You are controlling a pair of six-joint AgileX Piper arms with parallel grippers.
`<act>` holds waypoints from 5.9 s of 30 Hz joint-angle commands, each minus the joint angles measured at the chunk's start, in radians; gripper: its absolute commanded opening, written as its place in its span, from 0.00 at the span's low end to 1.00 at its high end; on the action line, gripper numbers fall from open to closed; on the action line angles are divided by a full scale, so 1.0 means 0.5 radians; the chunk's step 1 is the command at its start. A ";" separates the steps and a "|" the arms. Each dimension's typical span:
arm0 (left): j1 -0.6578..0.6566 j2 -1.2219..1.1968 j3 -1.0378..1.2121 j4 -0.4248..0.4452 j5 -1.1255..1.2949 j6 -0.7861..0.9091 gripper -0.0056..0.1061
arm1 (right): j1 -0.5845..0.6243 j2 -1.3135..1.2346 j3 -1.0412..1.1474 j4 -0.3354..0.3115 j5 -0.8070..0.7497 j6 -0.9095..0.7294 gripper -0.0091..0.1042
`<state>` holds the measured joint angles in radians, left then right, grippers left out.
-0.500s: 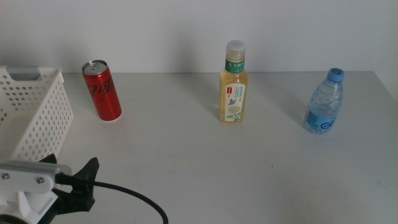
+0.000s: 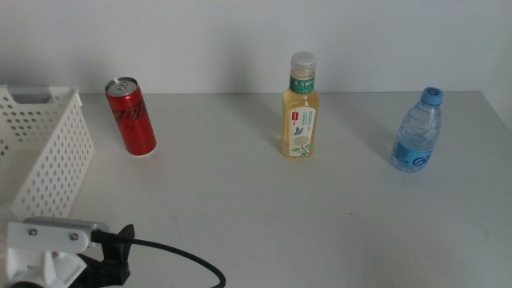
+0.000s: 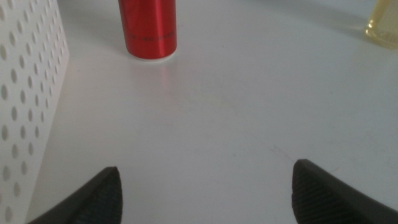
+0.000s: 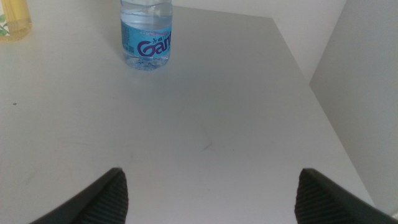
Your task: Use arms to grab the bottles and put them into the dustbin to the left of the table.
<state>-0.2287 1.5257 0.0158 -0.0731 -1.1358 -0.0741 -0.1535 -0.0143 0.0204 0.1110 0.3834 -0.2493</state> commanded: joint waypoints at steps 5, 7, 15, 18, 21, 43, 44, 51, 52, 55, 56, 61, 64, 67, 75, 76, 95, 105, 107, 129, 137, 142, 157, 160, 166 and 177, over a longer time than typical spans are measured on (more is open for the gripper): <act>-0.007 0.057 -0.137 -0.001 -0.346 -0.021 0.89 | -0.007 -0.042 -0.003 -0.011 -0.136 -0.016 0.91; -0.007 0.057 -0.201 -0.001 -0.311 -0.023 0.89 | -0.007 -0.042 -0.003 -0.011 -0.136 -0.016 0.91; -0.007 0.057 -0.551 0.015 0.165 0.049 0.89 | -0.007 -0.042 -0.003 -0.011 -0.136 -0.016 0.91; -0.001 0.057 -0.644 -0.003 0.239 0.062 0.89 | -0.007 -0.042 -0.003 -0.011 -0.136 -0.016 0.91; 0.030 0.057 -0.760 -0.016 0.444 0.088 0.89 | -0.007 -0.042 -0.003 -0.011 -0.136 -0.016 0.91; 0.286 0.339 -1.358 0.314 0.654 -0.067 0.89 | -0.007 -0.042 -0.003 -0.011 -0.136 -0.016 0.91; 0.286 0.359 -1.377 0.314 0.654 -0.067 0.89 | -0.007 -0.042 -0.003 -0.011 -0.136 -0.016 0.91; 0.286 0.501 -1.488 0.275 0.659 -0.069 0.89 | -0.007 -0.042 -0.003 -0.011 -0.136 -0.016 0.91; 0.286 0.517 -1.504 0.265 0.657 -0.067 0.89 | -0.007 -0.042 -0.003 -0.011 -0.136 -0.016 0.91; 0.286 0.550 -1.535 0.244 0.648 -0.067 0.89 | -0.007 -0.042 -0.003 -0.011 -0.136 -0.016 0.91; 0.286 0.559 -1.540 0.229 0.645 -0.063 0.89 | -0.007 -0.042 -0.003 -0.011 -0.136 -0.016 0.91; 0.286 0.621 -1.554 0.171 0.546 -0.052 0.89 | -0.007 -0.042 -0.003 -0.011 -0.136 -0.016 0.91; 0.286 0.669 -1.554 0.146 0.447 -0.055 0.89 | -0.007 -0.042 -0.003 -0.011 -0.136 -0.016 0.91; 0.286 0.713 -1.554 0.146 0.376 -0.069 0.89 | -0.007 -0.042 -0.003 -0.011 -0.136 -0.016 0.91; 0.286 0.797 -1.599 0.095 0.268 -0.067 0.89 | -0.007 -0.042 -0.003 -0.011 -0.136 -0.016 0.91; 0.286 0.810 -1.623 0.097 0.274 -0.067 0.89 | -0.007 -0.042 -0.003 -0.011 -0.134 -0.016 0.91; 0.286 1.014 -1.951 -0.002 0.385 0.037 0.82 | -0.007 -0.042 -0.003 -0.011 -0.132 -0.016 0.91; 0.283 1.022 -1.931 -0.024 0.382 -0.093 0.19 | -0.007 -0.042 -0.003 -0.011 -0.132 -0.016 0.91; 0.283 1.007 -1.891 0.001 0.382 -0.157 0.06 | -0.007 -0.042 -0.003 -0.011 -0.132 -0.016 0.91; 0.219 0.073 -2.624 0.631 3.055 -0.333 0.04 | -0.007 -0.042 -0.003 -0.011 -0.131 -0.016 0.91; 0.629 0.024 -3.172 -0.168 4.126 0.616 0.04 | -0.007 -0.042 -0.003 -0.011 -0.131 -0.016 0.91; 0.953 0.082 -3.288 -0.179 4.349 0.753 0.04 | -0.007 -0.042 -0.003 -0.011 -0.131 -0.016 0.91; 1.203 0.550 -3.288 -0.120 4.259 0.931 0.04 | -0.007 -0.042 -0.003 -0.011 -0.131 -0.016 0.91; 1.201 0.651 -3.288 -0.134 4.293 0.931 0.04 | -0.007 -0.042 -0.003 -0.011 -0.131 -0.016 0.91; 1.177 0.806 -3.288 -0.135 4.338 0.931 0.04 | -0.007 -0.042 -0.003 -0.011 -0.131 -0.016 0.91; 1.072 0.918 -3.287 -0.005 4.335 0.905 0.04 | -0.007 -0.042 -0.003 -0.011 -0.131 -0.016 0.91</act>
<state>0.3149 2.0502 -1.5887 -0.0890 1.0457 0.3971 -0.1535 -0.0143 0.0204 0.1110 0.3834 -0.2493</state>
